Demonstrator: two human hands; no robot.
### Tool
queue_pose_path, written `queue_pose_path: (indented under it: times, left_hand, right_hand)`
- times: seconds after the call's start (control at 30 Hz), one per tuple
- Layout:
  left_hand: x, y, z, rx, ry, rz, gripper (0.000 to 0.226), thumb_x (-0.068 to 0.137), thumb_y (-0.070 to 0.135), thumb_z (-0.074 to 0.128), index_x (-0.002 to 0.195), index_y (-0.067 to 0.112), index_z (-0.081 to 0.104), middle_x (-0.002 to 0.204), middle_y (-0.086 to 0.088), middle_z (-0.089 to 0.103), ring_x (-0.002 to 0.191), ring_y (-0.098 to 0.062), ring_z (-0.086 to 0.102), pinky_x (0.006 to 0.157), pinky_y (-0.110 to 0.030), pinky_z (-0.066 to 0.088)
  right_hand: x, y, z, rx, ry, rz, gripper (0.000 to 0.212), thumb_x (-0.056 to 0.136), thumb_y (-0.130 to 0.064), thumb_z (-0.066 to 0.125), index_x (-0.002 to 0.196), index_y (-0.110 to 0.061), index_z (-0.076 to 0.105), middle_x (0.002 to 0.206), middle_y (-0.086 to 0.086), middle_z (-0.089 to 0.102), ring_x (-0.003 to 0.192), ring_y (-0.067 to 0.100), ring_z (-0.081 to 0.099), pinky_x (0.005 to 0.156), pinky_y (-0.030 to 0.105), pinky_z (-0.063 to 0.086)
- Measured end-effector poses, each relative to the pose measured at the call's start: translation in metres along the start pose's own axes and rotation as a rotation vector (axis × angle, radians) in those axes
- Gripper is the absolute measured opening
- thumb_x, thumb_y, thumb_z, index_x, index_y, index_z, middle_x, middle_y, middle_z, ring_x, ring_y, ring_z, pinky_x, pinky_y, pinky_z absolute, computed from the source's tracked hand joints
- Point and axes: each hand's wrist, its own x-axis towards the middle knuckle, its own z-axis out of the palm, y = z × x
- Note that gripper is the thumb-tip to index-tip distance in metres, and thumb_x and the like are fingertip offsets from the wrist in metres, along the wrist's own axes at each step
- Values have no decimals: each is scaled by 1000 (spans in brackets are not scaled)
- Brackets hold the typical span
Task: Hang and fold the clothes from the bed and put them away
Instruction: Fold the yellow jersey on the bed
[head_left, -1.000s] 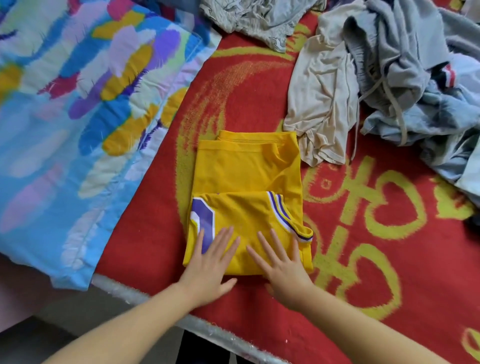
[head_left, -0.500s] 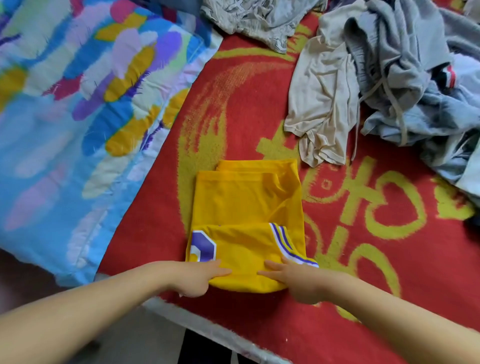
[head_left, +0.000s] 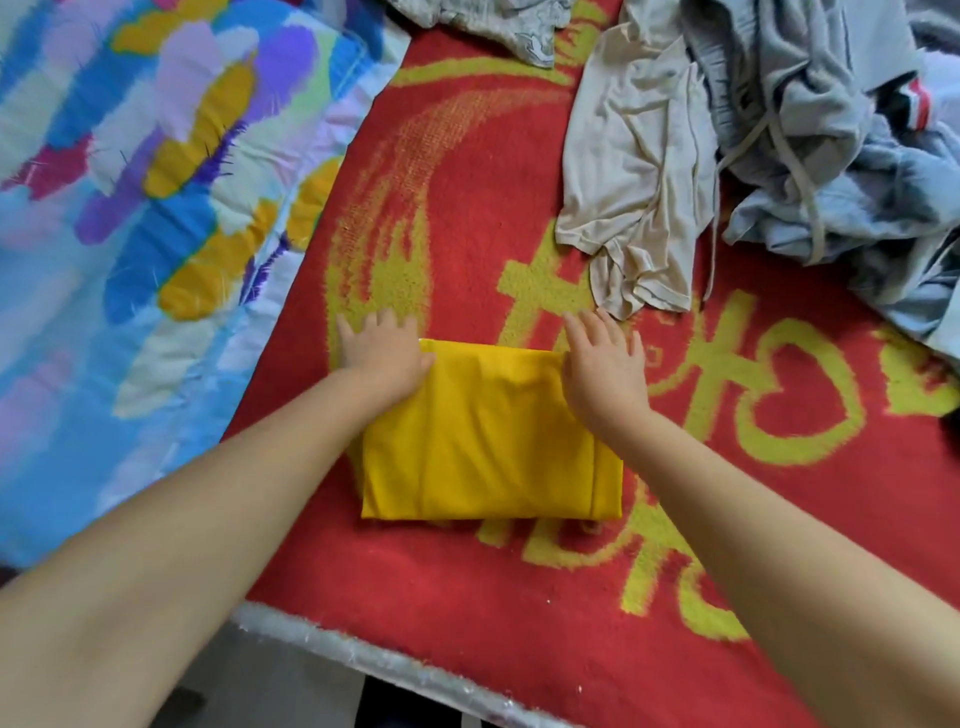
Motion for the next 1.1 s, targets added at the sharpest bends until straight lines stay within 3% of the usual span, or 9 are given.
queue_pose_path:
  times: [0.07, 0.13, 0.23, 0.37, 0.57, 0.73, 0.87, 0.97, 1.1]
  left_hand:
    - [-27, 24, 29, -13, 334, 139, 57, 97, 43, 31, 148, 17, 33, 155, -10, 30, 143, -26, 26, 112, -60, 13]
    - [-48, 44, 57, -51, 463, 263, 57, 93, 39, 33, 144, 15, 41, 153, -8, 34, 141, -24, 33, 108, -64, 22]
    - [-46, 40, 85, -59, 395, 237, 56, 93, 41, 39, 144, 19, 40, 153, -6, 33, 141, -25, 32, 106, -66, 23]
    - [-25, -4, 110, -44, 368, 248, 62, 91, 46, 31, 146, 18, 34, 155, -6, 27, 142, -18, 24, 105, -68, 20]
    - [-37, -19, 98, -41, 441, 241, 65, 95, 51, 21, 149, 14, 23, 156, -6, 20, 145, -19, 17, 107, -67, 13]
    - [-72, 35, 112, -50, 469, 372, 66, 90, 46, 32, 148, 14, 29, 153, -6, 26, 146, -17, 11, 109, -63, 17]
    - [-89, 31, 151, 5, 382, 344, 72, 90, 48, 31, 150, 9, 23, 158, -7, 19, 143, -19, 20, 109, -59, 21]
    - [-87, -1, 156, 80, 349, 396, 70, 97, 50, 20, 153, 12, 3, 160, -4, 12, 145, -19, 16, 110, -59, 19]
    - [-105, -45, 148, 17, 209, 217, 68, 100, 51, 3, 148, 6, 20, 152, -12, 31, 140, -21, 28, 109, -59, 22]
  right_hand:
    - [-25, -24, 23, -2, 163, -160, 56, 95, -22, 42, 150, -17, 30, 157, 6, 25, 147, 27, 15, 112, 64, 9]
    - [-43, -48, 44, -5, 173, -240, 55, 92, -30, 39, 145, -17, 41, 153, 6, 34, 143, 30, 27, 106, 70, 18]
    - [-37, -44, 70, 10, 97, -193, 54, 96, -39, 38, 148, -25, 32, 156, 4, 27, 146, 27, 18, 108, 68, 6]
    - [-19, 17, 86, -77, 58, -43, 59, 94, -56, 0, 149, -34, -3, 159, -8, -5, 145, 18, -13, 110, 57, -19]
    - [-29, 56, 68, -8, 7, 206, 57, 92, -52, -8, 144, -33, -21, 159, -5, -18, 139, 12, -30, 111, 63, -14]
    - [-64, -24, 73, -33, 149, -169, 57, 94, -42, 30, 146, -19, 35, 154, 5, 31, 142, 28, 24, 106, 68, 15]
    - [-83, -27, 103, -36, 48, -220, 55, 93, -42, 32, 143, -21, 44, 152, 2, 35, 140, 26, 34, 109, 62, 17]
    - [-86, 16, 105, -97, -23, -178, 59, 95, -48, 24, 149, -24, 27, 156, -2, 21, 144, 24, 22, 113, 58, 6]
    - [-98, 71, 93, -219, -116, -60, 69, 85, -57, -26, 147, -26, -20, 157, -7, -20, 142, 18, -27, 112, 60, -17]
